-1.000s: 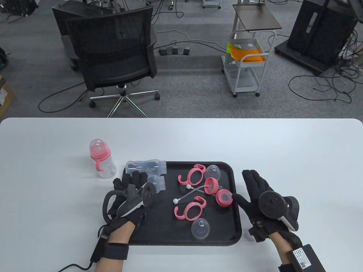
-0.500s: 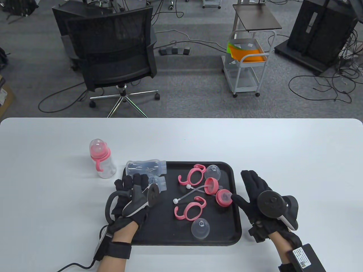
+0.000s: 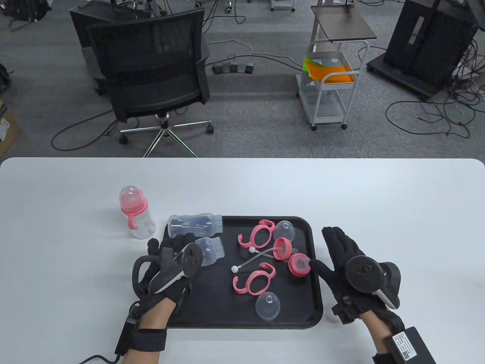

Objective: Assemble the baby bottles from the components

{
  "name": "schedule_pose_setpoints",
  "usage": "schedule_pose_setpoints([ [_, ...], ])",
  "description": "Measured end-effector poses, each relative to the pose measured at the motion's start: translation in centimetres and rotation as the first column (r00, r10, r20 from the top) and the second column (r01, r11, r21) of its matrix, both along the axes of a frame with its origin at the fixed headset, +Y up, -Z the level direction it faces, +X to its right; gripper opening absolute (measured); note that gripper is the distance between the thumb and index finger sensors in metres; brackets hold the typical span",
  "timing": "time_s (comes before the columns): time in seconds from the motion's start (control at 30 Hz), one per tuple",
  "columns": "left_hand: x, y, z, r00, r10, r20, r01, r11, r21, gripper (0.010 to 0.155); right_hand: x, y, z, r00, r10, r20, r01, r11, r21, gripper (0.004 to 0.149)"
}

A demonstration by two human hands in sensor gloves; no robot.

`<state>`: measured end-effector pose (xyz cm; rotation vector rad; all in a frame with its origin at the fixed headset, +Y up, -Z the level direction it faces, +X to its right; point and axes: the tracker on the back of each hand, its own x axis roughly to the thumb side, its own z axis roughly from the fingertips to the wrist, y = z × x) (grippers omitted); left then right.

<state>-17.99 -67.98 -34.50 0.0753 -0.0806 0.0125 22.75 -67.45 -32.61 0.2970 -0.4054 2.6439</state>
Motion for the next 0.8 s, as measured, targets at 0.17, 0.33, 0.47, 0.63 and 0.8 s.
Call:
schedule_pose_setpoints([
  [0.17, -0.7, 2.7, 1.6, 0.992, 0.121, 0.038, -0.124, 0.988, 0.095, 0.099, -0.5, 0.7, 0.3, 1.000, -0.004, -0.010, 0.004, 1.000, 0.015, 0.084],
  [0.33, -1.4, 4.8, 2.9, 0.962, 0.269, 0.051, -0.274, 0.945, 0.176, 0.099, -3.1, 2.5, 1.1, 0.996, 0.030, -0.085, -0.026, 0.998, 0.049, 0.080],
  [0.47, -2.0, 5.0, 3.4, 0.890, 0.445, 0.105, -0.455, 0.882, 0.125, 0.099, -7.0, 3.8, 1.1, 0.961, 0.214, -0.172, -0.204, 0.976, 0.075, 0.078],
  [0.63, -3.5, 4.1, 4.0, 0.840, 0.529, 0.119, -0.542, 0.824, 0.165, 0.100, -11.6, 3.5, 0.5, 0.871, 0.417, -0.259, -0.407, 0.909, 0.092, 0.070],
  [0.8, -4.7, 2.8, 4.0, 0.769, 0.623, 0.143, -0.639, 0.749, 0.174, 0.101, -15.3, 1.9, -0.7, 0.785, 0.511, -0.350, -0.530, 0.847, 0.048, 0.062],
])
